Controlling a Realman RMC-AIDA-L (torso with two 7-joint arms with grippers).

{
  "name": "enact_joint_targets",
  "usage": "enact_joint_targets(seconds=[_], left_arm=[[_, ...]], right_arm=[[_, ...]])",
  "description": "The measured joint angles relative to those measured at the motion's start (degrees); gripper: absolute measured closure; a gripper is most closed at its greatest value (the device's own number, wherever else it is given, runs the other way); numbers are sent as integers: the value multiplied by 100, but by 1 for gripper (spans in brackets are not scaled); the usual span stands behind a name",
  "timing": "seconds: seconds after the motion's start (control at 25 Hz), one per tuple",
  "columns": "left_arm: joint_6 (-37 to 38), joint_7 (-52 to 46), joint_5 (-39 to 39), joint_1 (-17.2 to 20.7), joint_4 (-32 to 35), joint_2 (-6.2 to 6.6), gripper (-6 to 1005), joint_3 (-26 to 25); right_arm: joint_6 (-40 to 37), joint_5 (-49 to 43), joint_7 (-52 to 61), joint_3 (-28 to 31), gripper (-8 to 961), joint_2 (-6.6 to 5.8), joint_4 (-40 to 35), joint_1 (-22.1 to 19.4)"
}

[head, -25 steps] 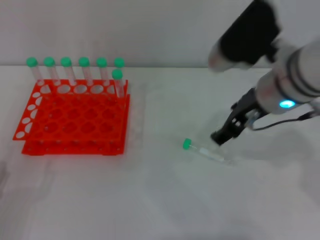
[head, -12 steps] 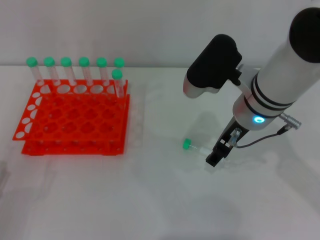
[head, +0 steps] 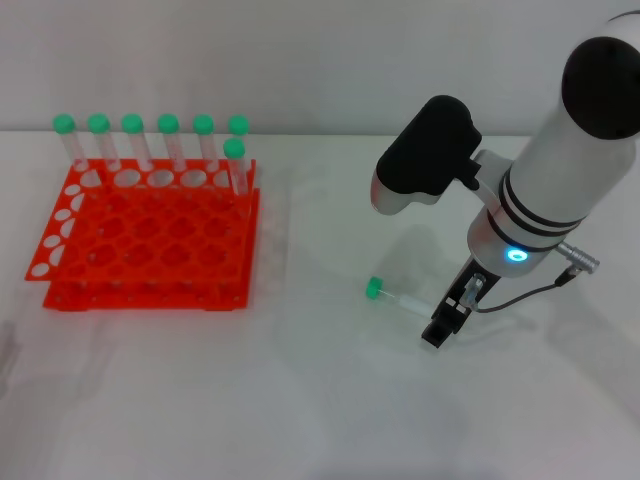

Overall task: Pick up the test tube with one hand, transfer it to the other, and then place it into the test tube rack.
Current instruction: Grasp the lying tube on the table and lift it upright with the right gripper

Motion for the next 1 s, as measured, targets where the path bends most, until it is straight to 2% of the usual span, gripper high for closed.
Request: enact_joint_targets(seconds=[0.04,0.24,0.48,0.56,1.0], left_arm=[[0,-1,1,0,0,0,127,0],[0,-1,16,0,0,0,128,0],[0,-1,18,0,0,5,128,0],[0,-1,17,0,1,7,128,0],[1,-1,17,3,1,16,128,-1]], right_arm=[[-10,5,-4,0,120,0,12,3],[-33,7,-11,-4,252,0,66,25],[-165,120,-11,-135,458,0,361,178],[-197,155,-11,-163,640,0,401,204],[-319,288,1,-283,655,0,719,355]])
